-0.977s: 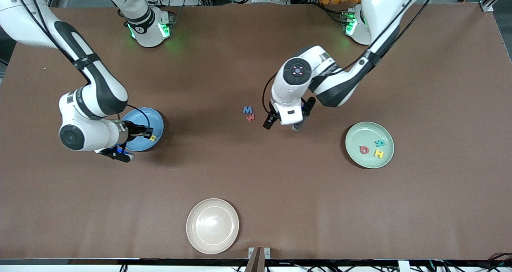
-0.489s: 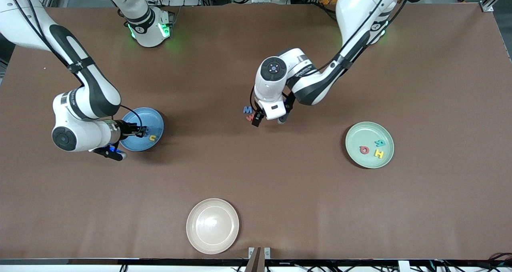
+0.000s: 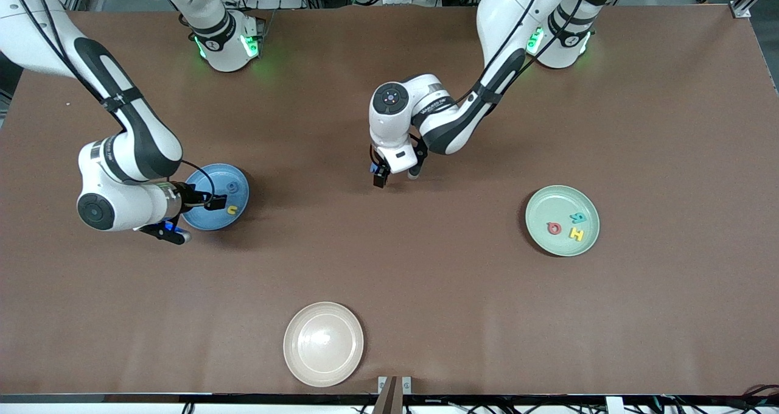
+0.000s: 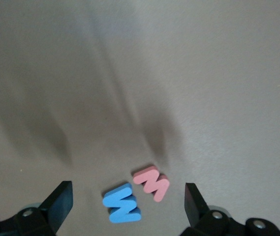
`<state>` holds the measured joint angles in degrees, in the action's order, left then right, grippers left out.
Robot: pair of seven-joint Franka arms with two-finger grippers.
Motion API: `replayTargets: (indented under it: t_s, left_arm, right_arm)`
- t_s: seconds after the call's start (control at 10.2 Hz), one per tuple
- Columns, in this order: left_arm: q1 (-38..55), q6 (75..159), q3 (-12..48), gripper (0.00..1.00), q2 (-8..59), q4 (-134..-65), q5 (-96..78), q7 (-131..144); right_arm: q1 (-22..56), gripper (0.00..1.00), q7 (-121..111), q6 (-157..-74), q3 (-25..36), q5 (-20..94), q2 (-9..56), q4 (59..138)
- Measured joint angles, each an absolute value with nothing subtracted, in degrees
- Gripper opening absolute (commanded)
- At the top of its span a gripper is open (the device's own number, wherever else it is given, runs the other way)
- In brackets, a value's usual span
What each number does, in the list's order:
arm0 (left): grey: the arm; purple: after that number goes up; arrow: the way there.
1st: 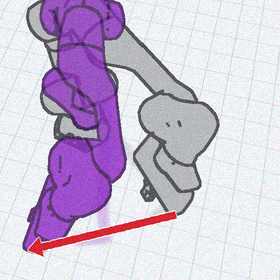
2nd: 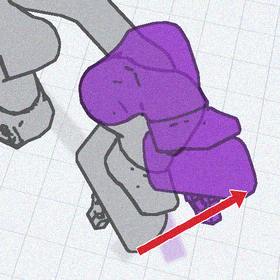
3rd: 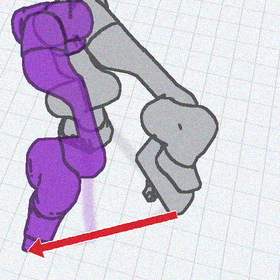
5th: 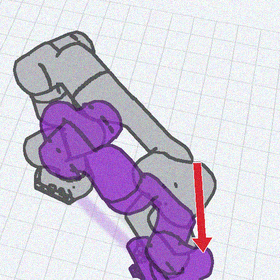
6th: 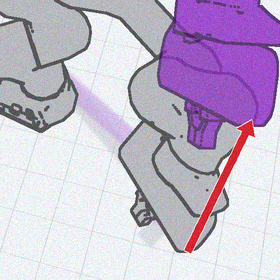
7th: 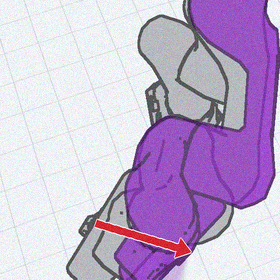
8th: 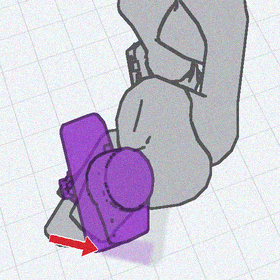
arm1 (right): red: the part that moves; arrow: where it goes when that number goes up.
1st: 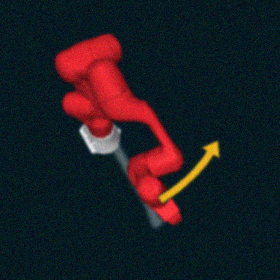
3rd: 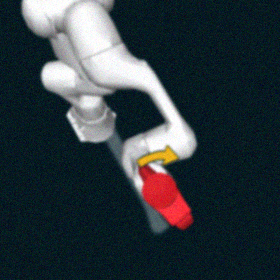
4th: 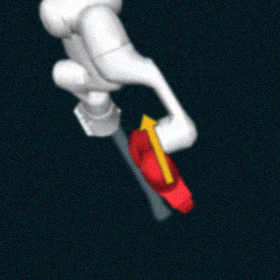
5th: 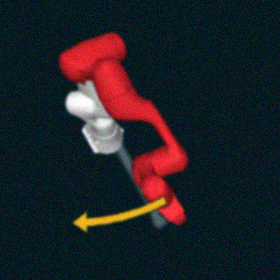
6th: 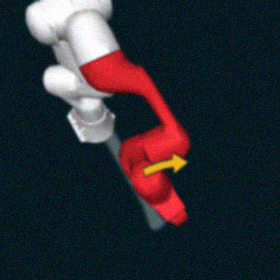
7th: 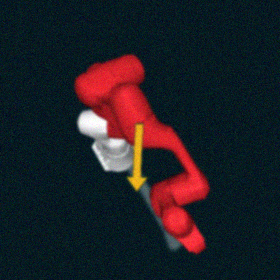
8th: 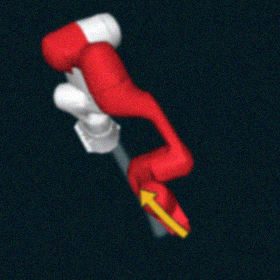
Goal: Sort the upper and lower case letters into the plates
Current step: 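Release the 6 on the blue plate while the left gripper hovers over the W, then lower the left gripper and close it on the blue W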
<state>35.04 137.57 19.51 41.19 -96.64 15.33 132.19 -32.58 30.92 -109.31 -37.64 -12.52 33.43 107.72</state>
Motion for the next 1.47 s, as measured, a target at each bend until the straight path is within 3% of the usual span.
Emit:
replayTargets:
  t_s: [1.47]
  left_arm:
    - [40.82,141.38,16.07,1.0,44.64,-94.87,15.33,135.96]
  right_arm:
    - [-32.48,1.0,30.92,-109.2,-37.69,-12.51,33.33,107.7]
